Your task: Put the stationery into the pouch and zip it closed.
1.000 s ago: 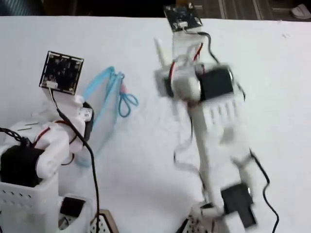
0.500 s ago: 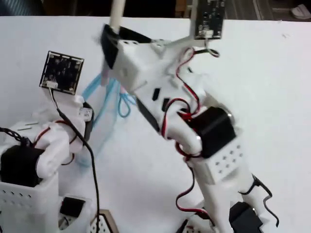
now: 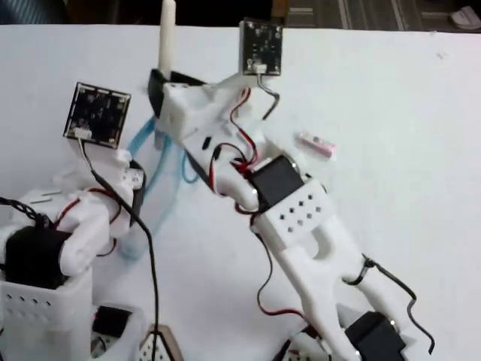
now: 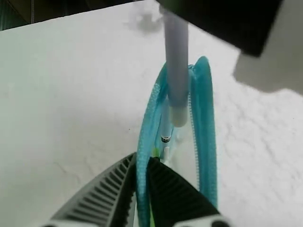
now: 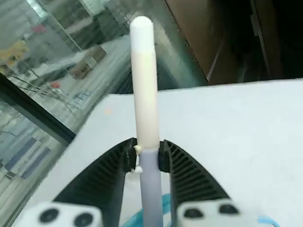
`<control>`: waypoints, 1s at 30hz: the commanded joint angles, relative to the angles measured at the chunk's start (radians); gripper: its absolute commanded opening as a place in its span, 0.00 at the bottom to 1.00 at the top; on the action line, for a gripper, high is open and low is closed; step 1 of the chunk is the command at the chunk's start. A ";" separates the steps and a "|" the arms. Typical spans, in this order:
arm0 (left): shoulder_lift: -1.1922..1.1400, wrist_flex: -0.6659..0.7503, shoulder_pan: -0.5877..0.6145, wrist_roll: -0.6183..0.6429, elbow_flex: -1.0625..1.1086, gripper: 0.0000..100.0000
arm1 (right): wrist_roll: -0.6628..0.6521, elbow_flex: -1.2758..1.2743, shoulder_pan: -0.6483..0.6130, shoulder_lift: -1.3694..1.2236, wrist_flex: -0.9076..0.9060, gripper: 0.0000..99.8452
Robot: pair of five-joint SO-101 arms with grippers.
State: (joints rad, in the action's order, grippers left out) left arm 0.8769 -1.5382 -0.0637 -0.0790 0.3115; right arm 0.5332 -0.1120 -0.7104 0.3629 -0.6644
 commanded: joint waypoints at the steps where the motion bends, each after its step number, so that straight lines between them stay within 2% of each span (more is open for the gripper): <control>1: -0.001 0.017 0.002 0.008 0.000 0.02 | -0.002 0.002 -0.038 0.067 -0.042 0.02; 9: -0.001 0.023 0.001 0.008 -0.002 0.02 | -0.003 0.002 -0.064 0.165 -0.163 0.04; 14: -0.002 0.034 -0.002 0.008 -0.002 0.02 | -0.002 0.005 -0.081 0.173 -0.197 0.24; 16: -0.002 0.037 -0.004 0.008 -0.002 0.02 | -0.003 0.006 -0.110 0.174 -0.211 0.28; 23: 0.001 0.032 0.001 0.008 -0.002 0.02 | -0.072 0.054 -0.127 0.174 -0.208 0.22; 27: 0.001 0.035 0.001 0.008 -0.002 0.02 | -0.072 0.155 -0.001 0.168 -0.222 0.21; 30: 0.001 0.035 0.001 0.008 -0.002 0.02 | -0.149 0.133 0.189 0.143 -0.237 0.21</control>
State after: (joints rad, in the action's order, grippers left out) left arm 0.8707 -1.5182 -0.0652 -0.0790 0.3130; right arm 0.4534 -0.0015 -0.6797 0.5071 -0.8945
